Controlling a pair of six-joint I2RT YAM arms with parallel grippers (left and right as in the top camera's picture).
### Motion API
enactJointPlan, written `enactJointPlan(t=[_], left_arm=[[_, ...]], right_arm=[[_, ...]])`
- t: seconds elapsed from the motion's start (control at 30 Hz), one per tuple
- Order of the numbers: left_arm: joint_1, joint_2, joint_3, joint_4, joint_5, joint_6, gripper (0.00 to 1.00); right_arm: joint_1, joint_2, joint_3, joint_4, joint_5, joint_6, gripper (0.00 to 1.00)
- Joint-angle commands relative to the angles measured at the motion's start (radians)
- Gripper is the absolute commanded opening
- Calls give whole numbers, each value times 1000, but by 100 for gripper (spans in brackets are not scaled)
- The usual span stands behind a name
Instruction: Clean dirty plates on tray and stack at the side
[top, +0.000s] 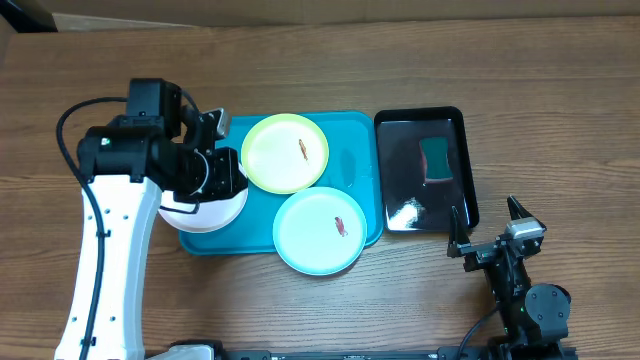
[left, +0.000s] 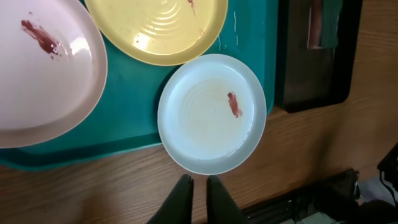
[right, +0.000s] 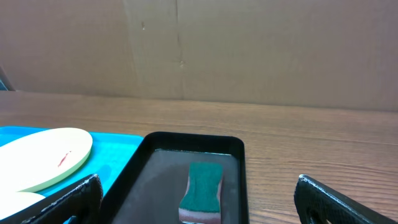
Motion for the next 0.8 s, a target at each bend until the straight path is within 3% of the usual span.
enactJointPlan(t=[0.0,0.23,0.47,0.77], left_arm=[[-44,-3,6,-26,-82,-27,14],[-77,-3,-12,-98,-158,-26,37],[-79,-3,-72,-43,-153,-43,37],[-79,-3,-82,51,-154,-121,45]], right_arm=[[-1,-2,-10,7,7,-3,100],[-1,-2,-10,8,7,-3,100],[-1,-2,-10,8,7,-3,100],[-1,-2,-10,7,7,-3,100]])
